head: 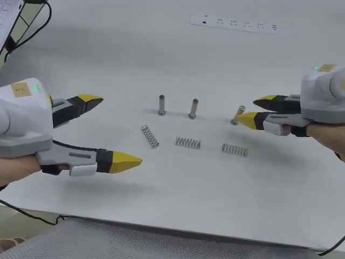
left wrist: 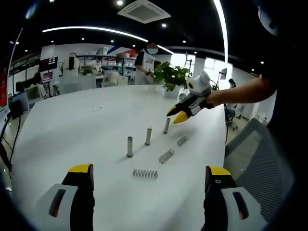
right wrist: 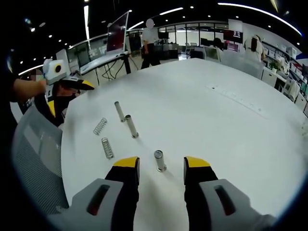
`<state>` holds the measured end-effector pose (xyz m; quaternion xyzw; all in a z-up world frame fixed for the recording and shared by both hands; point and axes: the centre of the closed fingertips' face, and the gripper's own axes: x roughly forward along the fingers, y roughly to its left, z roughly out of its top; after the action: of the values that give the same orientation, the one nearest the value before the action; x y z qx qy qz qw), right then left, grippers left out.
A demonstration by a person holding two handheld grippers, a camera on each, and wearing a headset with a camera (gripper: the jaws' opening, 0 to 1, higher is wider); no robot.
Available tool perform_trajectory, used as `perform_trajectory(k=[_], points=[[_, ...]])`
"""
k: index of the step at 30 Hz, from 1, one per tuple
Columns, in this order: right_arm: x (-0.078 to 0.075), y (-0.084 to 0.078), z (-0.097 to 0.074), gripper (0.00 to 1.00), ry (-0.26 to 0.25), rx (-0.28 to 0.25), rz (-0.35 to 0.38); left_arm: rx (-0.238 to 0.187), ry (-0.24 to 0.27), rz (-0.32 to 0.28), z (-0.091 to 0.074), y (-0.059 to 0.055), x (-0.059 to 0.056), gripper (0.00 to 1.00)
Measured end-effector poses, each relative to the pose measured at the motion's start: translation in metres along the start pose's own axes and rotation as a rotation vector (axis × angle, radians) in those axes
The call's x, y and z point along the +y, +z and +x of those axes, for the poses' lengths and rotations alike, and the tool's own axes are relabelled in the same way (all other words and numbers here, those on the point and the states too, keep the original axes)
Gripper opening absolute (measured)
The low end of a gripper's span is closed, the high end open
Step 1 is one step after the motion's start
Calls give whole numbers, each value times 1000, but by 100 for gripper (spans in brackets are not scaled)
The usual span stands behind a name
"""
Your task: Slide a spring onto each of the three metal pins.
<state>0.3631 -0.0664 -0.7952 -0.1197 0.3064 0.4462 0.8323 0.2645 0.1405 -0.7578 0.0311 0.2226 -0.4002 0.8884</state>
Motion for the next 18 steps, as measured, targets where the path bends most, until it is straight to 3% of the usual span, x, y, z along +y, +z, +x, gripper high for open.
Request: perform_trajectory(k=[18], points=[[4,-5,-19,40,11,-10,-22,-9,-4,-2,1,3,1,94]])
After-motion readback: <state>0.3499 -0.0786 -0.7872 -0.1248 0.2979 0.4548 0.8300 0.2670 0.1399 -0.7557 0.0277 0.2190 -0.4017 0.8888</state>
